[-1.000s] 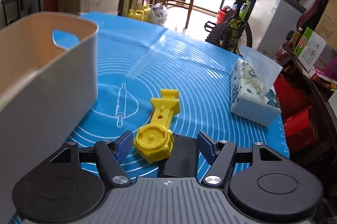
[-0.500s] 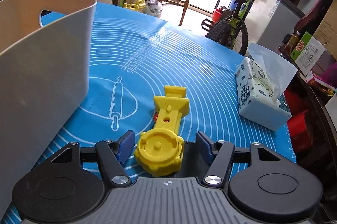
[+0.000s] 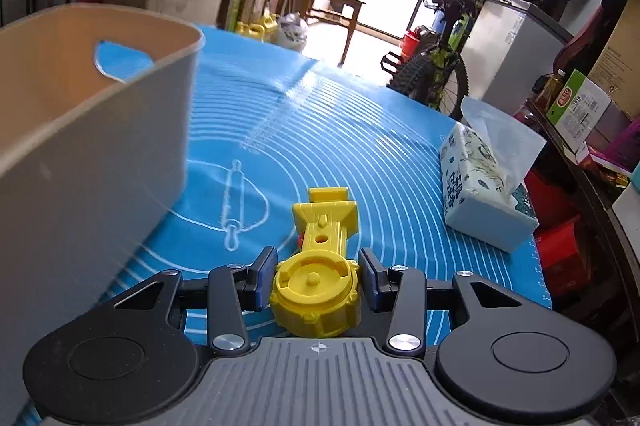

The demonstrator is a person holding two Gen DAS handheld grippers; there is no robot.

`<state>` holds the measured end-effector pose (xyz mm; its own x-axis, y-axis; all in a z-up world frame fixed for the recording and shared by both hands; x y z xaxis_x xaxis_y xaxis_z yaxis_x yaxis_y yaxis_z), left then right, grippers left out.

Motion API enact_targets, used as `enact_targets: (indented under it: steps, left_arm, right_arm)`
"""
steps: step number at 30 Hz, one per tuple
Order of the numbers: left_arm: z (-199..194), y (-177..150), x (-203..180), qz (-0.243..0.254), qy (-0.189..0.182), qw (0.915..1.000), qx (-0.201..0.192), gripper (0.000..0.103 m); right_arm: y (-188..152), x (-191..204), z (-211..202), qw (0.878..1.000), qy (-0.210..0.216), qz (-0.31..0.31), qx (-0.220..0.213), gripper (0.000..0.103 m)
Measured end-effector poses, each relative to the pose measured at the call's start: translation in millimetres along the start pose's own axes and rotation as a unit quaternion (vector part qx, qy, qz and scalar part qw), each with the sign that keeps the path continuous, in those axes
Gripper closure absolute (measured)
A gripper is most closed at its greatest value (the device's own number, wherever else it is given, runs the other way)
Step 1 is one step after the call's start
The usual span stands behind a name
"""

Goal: Organize rigid objects
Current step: 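Move the right tool to the yellow plastic part and close on it, then carry the yellow plastic part with the right tool and release it into the basket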

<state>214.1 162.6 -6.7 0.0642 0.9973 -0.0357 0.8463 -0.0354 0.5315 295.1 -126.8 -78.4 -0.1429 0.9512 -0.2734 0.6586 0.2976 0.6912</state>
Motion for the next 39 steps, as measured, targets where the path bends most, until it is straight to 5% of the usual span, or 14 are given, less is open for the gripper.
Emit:
enact_targets:
  steps: [24, 39]
  left_arm:
    - [0, 0, 1, 0.0, 0.0, 1.0, 0.0, 0.097]
    - [0, 0, 1, 0.0, 0.0, 1.0, 0.0, 0.097]
  right_arm:
    - [29, -3, -131, 0.992, 0.05, 0.058, -0.104, 0.055]
    - [63, 80, -136, 0.988, 0.121, 0.014, -0.091, 0.055]
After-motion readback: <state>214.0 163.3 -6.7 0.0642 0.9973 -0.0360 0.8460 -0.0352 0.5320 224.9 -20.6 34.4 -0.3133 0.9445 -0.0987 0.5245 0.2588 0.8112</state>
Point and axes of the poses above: each gripper's, at about its wrist camera, not at the fingertips, and z roughly the way its jaws point, x to its left, y to its top, the point moved 1 cm from there along z, roughly the way its jaws point, and after that the axes turned 3 degrees about -y, right-handed, at the moved point
